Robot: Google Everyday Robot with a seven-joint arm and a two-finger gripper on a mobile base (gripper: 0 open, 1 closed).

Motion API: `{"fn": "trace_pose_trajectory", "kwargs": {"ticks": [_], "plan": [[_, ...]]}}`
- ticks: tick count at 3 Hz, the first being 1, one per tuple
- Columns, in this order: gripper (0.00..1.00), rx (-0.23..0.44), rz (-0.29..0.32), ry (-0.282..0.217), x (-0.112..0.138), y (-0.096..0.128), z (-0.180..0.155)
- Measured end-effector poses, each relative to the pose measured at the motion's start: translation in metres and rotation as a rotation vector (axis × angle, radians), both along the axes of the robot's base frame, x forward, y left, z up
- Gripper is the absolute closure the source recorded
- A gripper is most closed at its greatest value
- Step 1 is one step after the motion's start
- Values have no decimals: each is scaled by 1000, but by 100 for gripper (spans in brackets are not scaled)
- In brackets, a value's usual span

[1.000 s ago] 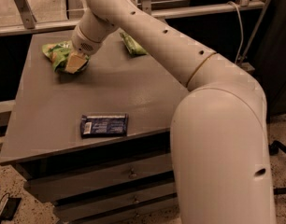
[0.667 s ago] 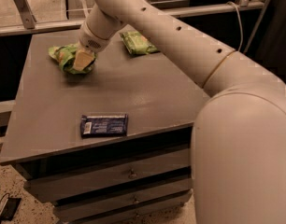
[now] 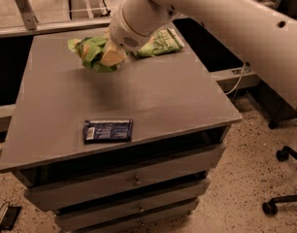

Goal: Move green rice chip bag near rxbar blueberry

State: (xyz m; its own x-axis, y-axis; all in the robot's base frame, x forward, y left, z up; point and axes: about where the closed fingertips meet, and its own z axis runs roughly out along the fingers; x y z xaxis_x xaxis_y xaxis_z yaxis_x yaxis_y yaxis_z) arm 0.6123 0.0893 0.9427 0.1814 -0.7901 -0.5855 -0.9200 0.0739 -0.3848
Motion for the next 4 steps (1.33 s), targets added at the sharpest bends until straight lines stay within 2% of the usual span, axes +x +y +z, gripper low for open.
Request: {"fn": "trace_pose_trajectory", "kwargs": {"ticks": [1,2,3,4], "plan": [[100,-37,86,22,-56,-20,-11],[100,-37,86,22,-56,-20,-11],[100,-50,186,-10,-64,-11,-9],[100,-57,405,-35,-94,2,-4]]}}
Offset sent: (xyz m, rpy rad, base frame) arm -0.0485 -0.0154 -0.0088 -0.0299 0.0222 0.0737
